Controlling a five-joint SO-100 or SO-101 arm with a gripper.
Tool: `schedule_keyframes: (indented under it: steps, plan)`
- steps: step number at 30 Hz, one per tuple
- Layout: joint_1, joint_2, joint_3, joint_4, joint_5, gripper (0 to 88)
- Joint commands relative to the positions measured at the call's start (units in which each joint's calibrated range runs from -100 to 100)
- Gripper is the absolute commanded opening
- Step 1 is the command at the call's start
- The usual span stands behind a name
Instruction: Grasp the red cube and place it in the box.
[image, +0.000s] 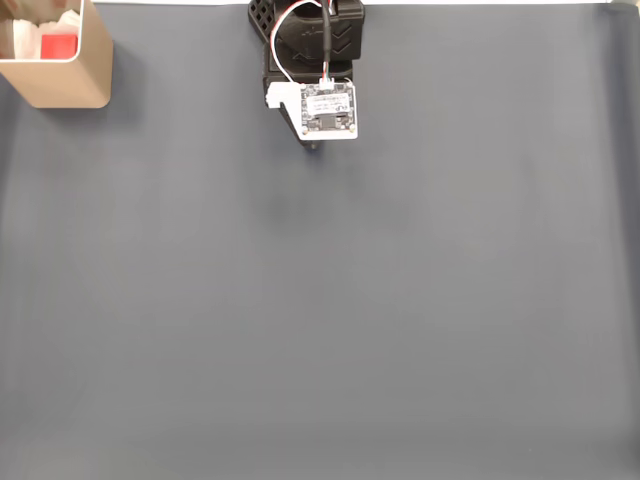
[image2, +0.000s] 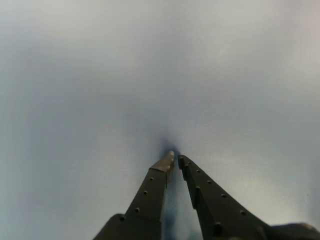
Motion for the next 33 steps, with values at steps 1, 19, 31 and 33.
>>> schedule_keyframes:
  steps: [1,19,31,33]
  plan:
    - [-0.80,-0.61,0.81,2.14,0.49,0.2]
    - [-0.66,-0.61,0.81,2.63,-1.32,0.2]
    - [-0.66,-0.61,0.81,2.63,-1.32,0.3]
    - [-0.66,-0.61,0.81,2.63,-1.32,0.3]
